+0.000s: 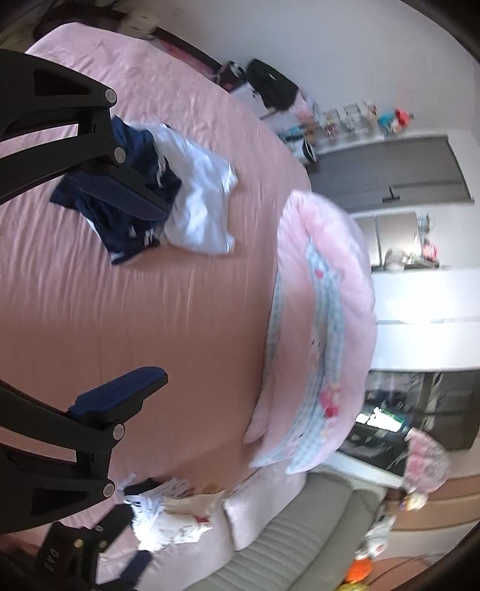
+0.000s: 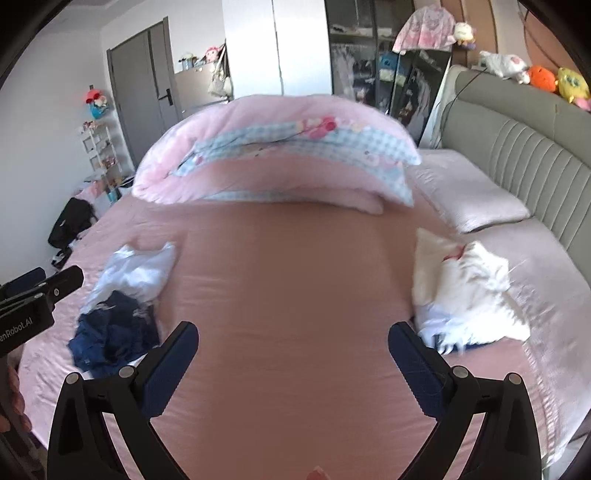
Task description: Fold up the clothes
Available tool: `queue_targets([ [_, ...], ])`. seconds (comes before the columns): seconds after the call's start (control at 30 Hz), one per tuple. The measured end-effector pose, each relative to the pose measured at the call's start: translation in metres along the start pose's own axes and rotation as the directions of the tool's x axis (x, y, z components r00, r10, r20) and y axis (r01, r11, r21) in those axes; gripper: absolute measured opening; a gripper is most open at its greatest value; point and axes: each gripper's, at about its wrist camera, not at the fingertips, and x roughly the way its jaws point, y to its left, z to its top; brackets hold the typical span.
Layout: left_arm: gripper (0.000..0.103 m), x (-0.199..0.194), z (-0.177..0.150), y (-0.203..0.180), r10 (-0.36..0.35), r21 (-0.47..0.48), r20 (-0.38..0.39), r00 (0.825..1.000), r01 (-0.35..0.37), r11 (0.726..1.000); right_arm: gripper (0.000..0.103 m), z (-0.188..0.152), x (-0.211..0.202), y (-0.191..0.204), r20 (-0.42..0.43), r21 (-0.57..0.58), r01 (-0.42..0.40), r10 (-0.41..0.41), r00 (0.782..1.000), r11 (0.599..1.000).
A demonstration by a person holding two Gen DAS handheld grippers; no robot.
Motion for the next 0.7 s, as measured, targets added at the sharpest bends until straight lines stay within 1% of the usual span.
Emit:
queue_targets([
  [0.03,0.081,-0.008,-0.005,0.006,0.023,-0.002,-0.001,1.0,-0.023,1.0,0.102,-0.005,-0.008,0.006,0.004,-0.013,0.014,-0.014,1.0,1.0],
  [0.07,0.081,-0.019,-0.012,0.009,0.039,0.01,0.019,0.999,-0.04,0.999,0.102,-0.011,-0.016,0.012,0.01,-0.027,0.031,-0.031,0.999,0.999],
  [0.1,0.081,-0.033,-0.022,0.011,0.047,0.028,0.057,0.997,-0.048,0.998,0.102,-0.017,-0.025,0.017,0.016,-0.042,0.049,-0.048,0.999,0.998],
  [0.17,0.081,-0.06,-0.043,0.013,0.042,0.041,0.112,0.993,-0.047,0.998,0.102,-0.032,-0.049,0.026,0.059,-0.097,0.058,-0.052,0.997,0.994],
  [0.2,0.081,-0.07,-0.052,0.015,0.034,0.042,0.122,0.992,-0.039,0.998,0.102,-0.04,-0.061,0.028,0.069,-0.117,0.051,-0.043,0.997,0.992],
  [0.3,0.081,-0.097,-0.078,0.02,-0.003,0.01,0.118,0.993,0.002,1.0,0.102,-0.064,-0.095,0.026,0.094,-0.153,0.036,-0.022,0.995,0.988],
  [0.37,0.081,-0.115,-0.096,0.021,-0.003,-0.006,0.13,0.991,0.003,1.0,0.102,-0.079,-0.12,0.022,0.132,-0.161,0.035,-0.013,0.991,0.986],
  [0.5,0.081,-0.148,-0.129,0.017,0.016,-0.009,0.154,0.988,-0.015,1.0,0.103,-0.105,-0.149,0.011,0.125,-0.14,0.038,-0.02,0.992,0.989],
  [0.57,0.081,-0.163,-0.146,0.02,0.024,-0.037,0.165,0.986,-0.018,0.999,0.103,-0.118,-0.163,0.006,0.122,-0.129,0.039,-0.023,0.992,0.991],
  [0.67,0.081,-0.177,-0.167,0.023,0.003,-0.074,0.155,0.988,0.008,0.997,0.103,-0.137,-0.184,-0.002,0.117,-0.114,0.045,-0.032,0.993,0.992],
  [0.7,0.081,-0.182,-0.173,0.024,-0.006,-0.083,0.151,0.989,0.018,0.996,0.103,-0.143,-0.19,-0.006,0.121,-0.114,0.072,-0.058,0.991,0.991],
])
